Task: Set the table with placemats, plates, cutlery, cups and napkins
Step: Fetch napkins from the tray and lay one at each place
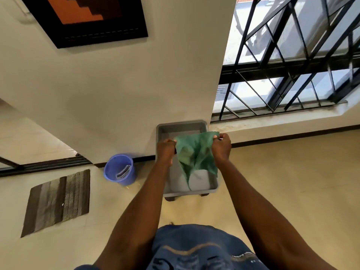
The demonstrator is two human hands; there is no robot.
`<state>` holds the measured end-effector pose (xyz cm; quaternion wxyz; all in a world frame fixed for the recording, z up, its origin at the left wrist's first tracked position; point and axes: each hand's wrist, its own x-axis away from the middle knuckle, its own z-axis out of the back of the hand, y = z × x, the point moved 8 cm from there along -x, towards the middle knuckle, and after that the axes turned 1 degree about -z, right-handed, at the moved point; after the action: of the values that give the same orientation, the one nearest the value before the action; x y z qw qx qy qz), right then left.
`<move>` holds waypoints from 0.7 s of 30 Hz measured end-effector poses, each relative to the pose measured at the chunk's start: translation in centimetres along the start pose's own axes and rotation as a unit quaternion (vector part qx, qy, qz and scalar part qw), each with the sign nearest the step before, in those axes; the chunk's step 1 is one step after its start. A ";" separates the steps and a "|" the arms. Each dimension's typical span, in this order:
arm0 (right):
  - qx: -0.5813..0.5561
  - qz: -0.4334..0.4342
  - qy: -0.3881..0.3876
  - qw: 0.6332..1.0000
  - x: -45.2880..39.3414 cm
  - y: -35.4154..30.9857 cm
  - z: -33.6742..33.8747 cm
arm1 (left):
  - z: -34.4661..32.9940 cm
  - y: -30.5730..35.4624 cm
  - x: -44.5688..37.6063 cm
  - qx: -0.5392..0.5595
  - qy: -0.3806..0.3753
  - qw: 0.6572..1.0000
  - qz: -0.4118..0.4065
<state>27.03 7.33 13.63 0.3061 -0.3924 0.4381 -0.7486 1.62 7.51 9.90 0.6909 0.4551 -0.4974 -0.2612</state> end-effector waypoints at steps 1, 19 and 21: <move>-0.001 0.000 0.015 1.000 -0.2 0.1 0.8 | 1.4 0.6 -0.6 -0.029 0.033 0.999 -0.029; -0.106 0.042 -0.328 0.938 -1.2 -8.0 -2.0 | 6.0 15.8 -3.6 -0.002 0.076 0.965 -0.250; -0.115 0.048 -0.305 0.944 -1.0 -7.0 -3.0 | 6.7 15.5 -4.5 0.007 0.081 0.978 -0.192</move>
<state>24.16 12.41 18.64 0.4132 -0.6128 0.4251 -0.5225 -7.66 15.71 22.28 0.6628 0.5664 -0.3445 -0.3481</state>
